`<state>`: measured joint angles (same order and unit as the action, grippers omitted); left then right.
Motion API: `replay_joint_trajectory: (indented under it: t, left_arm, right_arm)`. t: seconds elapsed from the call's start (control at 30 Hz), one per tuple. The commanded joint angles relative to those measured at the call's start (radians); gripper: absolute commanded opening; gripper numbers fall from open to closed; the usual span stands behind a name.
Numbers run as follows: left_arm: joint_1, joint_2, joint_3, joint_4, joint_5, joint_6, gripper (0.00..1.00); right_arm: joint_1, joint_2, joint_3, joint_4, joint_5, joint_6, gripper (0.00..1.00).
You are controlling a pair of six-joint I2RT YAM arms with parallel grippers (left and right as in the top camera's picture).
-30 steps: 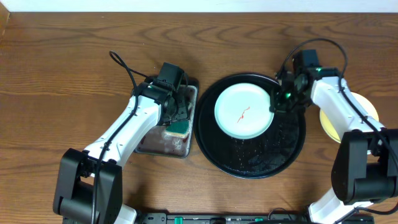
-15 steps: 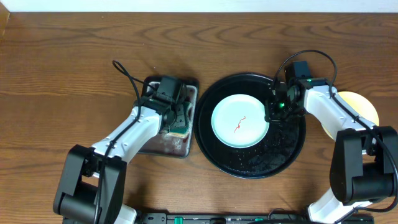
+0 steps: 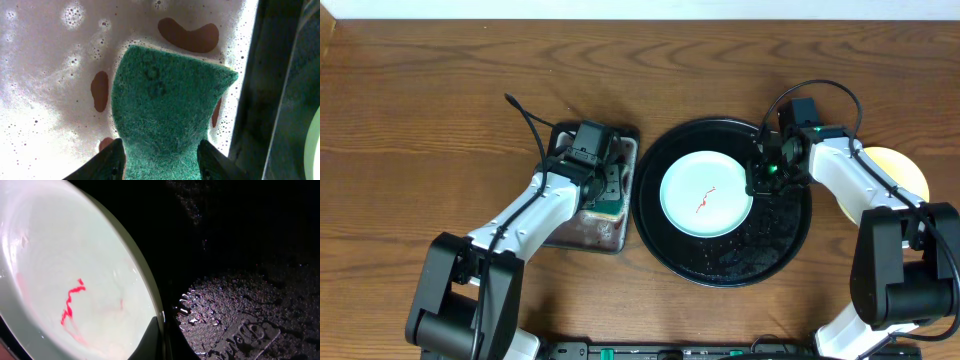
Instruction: Clean dirty plates on tray and stack at the side
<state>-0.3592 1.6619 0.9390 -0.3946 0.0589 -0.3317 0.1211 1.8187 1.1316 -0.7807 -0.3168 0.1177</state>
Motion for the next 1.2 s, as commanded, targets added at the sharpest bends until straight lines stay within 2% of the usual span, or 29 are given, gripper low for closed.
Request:
replay_joint_trajectory:
  t: [0.0, 0.13, 0.43, 0.47, 0.63, 0.67, 0.93, 1.0, 1.03, 1.17]
  left_arm:
    - [-0.016, 0.005, -0.005, -0.003, 0.009, 0.002, 0.53]
    - [-0.04, 0.005, -0.006, -0.003, 0.008, -0.002, 0.57]
    - [-0.04, 0.091, -0.006, -0.004, -0.007, -0.006, 0.57]
    - [-0.04, 0.097, -0.006, -0.004, -0.007, -0.006, 0.53]
    - [-0.04, 0.087, -0.005, -0.004, -0.007, -0.006, 0.08]
    - [-0.04, 0.081, -0.004, -0.006, -0.008, -0.006, 0.07]
    - [-0.039, -0.054, 0.014, -0.079, -0.123, -0.005, 0.08]
    - [-0.039, -0.087, 0.014, -0.087, -0.112, -0.005, 0.27]
    - [-0.039, -0.095, 0.014, -0.091, -0.107, -0.006, 0.31]
    - [-0.039, -0.09, 0.014, -0.108, -0.089, -0.006, 0.38]
  right_arm:
    - [0.003, 0.002, -0.003, 0.003, -0.005, -0.01, 0.01]
    - [0.003, 0.002, -0.003, 0.003, -0.005, -0.01, 0.01]
    - [0.004, 0.002, -0.003, 0.003, -0.005, -0.01, 0.01]
    - [0.004, 0.002, -0.003, 0.003, -0.005, -0.01, 0.01]
    - [0.004, 0.002, -0.003, 0.003, -0.005, -0.01, 0.01]
    - [0.004, 0.002, -0.003, 0.003, -0.005, -0.01, 0.01]
    - [0.005, 0.002, -0.003, 0.0, -0.005, -0.01, 0.01]
    - [0.005, 0.002, -0.003, 0.0, -0.005, -0.01, 0.01]
    - [0.005, 0.002, -0.003, 0.0, -0.005, -0.01, 0.01]
    - [0.005, 0.002, -0.003, 0.0, -0.002, -0.01, 0.01]
